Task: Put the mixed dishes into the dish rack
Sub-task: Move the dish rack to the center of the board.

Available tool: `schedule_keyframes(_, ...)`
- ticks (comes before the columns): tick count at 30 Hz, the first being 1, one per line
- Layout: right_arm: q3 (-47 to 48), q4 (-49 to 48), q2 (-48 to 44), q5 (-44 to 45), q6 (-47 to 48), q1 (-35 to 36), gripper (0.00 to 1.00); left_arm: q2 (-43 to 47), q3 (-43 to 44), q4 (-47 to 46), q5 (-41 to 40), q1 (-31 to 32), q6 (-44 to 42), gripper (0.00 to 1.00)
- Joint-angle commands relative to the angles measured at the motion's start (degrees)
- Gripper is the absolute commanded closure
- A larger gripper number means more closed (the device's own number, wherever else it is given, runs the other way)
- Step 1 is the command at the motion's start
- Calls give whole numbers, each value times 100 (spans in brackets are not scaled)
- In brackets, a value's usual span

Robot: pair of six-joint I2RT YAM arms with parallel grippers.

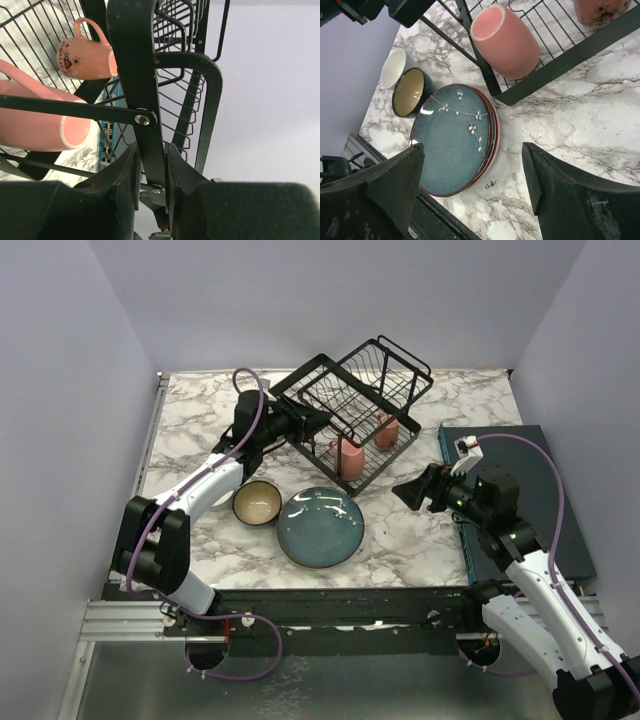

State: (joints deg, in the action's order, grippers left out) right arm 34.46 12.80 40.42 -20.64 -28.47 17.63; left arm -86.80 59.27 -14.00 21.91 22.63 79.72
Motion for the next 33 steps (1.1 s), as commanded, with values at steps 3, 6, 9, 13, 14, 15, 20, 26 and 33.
schedule_keyframes(3, -18, -85, 36, 59, 86, 13, 16, -578, 501, 2, 1122, -45, -395, 100)
schedule_keyframes(6, -6, -76, 64, 80, 103, 8, 16, -703, 740, 238, 1439, -117, -609, 100)
schedule_keyframes(9, 48, -59, 105, 109, 135, 10, 16, -748, 955, 614, 1623, -187, -897, 100)
schedule_keyframes(13, 101, -58, 172, 139, 156, 13, 16, -750, 1196, 1229, 1839, -274, -1377, 100)
schedule_keyframes(14, 106, -56, 191, 147, 157, 13, 16, -739, 1233, 1371, 1899, -296, -1483, 100)
schedule_keyframes(15, 117, -65, 209, 137, 145, 13, 16, -727, 1282, 1456, 1998, -328, -1599, 100)
schedule_keyframes(20, 136, -93, 297, 152, 146, 13, 16, -680, 1351, 2003, 2421, -528, -2063, 100)
schedule_keyframes(26, 165, -146, 453, 130, 120, 13, 16, -591, 1363, 2365, 2814, -848, -2417, 100)
schedule_keyframes(33, 133, -256, 791, 60, 67, 13, 18, -513, 1555, 2878, 3185, -1151, -2931, 100)
